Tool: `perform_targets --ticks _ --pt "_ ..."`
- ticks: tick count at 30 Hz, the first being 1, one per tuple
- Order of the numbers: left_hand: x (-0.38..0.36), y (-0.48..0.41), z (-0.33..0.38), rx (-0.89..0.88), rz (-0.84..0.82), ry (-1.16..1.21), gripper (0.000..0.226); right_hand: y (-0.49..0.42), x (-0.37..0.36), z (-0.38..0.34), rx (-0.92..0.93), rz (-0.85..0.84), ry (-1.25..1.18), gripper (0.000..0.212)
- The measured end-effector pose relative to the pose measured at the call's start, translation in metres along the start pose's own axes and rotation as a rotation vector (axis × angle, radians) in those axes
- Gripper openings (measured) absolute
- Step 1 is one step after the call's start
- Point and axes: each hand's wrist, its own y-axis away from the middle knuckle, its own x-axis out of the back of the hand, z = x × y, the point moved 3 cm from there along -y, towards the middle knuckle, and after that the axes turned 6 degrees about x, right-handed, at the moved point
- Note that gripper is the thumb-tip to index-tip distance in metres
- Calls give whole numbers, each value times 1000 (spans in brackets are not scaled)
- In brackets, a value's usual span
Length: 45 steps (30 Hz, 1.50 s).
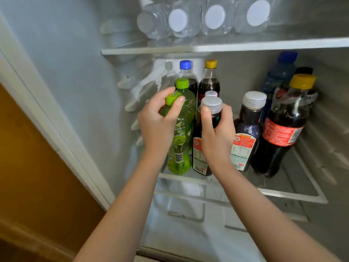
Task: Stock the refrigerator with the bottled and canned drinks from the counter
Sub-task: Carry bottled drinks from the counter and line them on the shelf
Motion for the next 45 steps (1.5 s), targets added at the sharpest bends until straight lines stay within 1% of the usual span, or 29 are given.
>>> perform_targets --ticks 3,5,8,9,11,12,14,16,18,20,22,24,27,29,31,35,38,40,41,43,45 --pt "-2 12 -11 -39 -85 -47 46 -1 -2 0 -6 -23 26 40" --pt "-1 22 -17 -39 -108 -93 59 0 -1 1 -3 -36 49 42" --pt "0 37 -23 -46 -140 -134 64 4 2 1 11 -87 71 45" --pt "1 42 -25 -33 -161 -144 66 7 3 0 21 -115 81 50" --pt "5 53 -29 39 -205 -127 73 17 7 0 16 -156 109 70" --pt "8 60 -32 82 -222 -109 75 25 11 -1 7 -157 116 76" --pt "19 79 -35 98 -232 -116 70 45 21 -8 24 -172 120 77" --pt "32 104 -40 46 -209 -161 57 69 35 -14 60 -230 158 68" --pt "45 134 -46 45 -201 -148 45 96 52 -18 90 -287 259 60" --pt "54 166 -56 96 -258 -132 38 124 75 -16 63 -312 342 53" --pt "59 196 -65 145 -371 -144 30 156 101 -9 -5 -335 385 46" --pt "62 225 -73 184 -524 -159 19 193 131 -1 -109 -357 447 39" --pt "65 273 -90 316 -854 -184 17 261 180 11 -299 -358 585 28" --pt "66 309 -104 421 -1081 -204 14 313 212 15 -520 -316 658 25" --pt "66 347 -119 440 -1286 -285 13 370 239 16 -773 -254 699 25" --pt "72 434 -157 609 -1714 -437 7 495 276 3 -1206 -182 815 31" --pt "88 502 -181 637 -1957 -576 4 589 292 -27 -1486 -21 820 36" --pt "107 540 -197 661 -2112 -718 10 645 295 -54 -1636 91 811 39" --pt "118 557 -203 656 -2195 -796 14 672 294 -70 -1709 140 802 39" --pt "137 581 -209 565 -2335 -921 19 721 289 -99 -1832 232 750 39" --pt "147 594 -204 360 -2463 -999 18 762 279 -125 -1918 328 694 37"
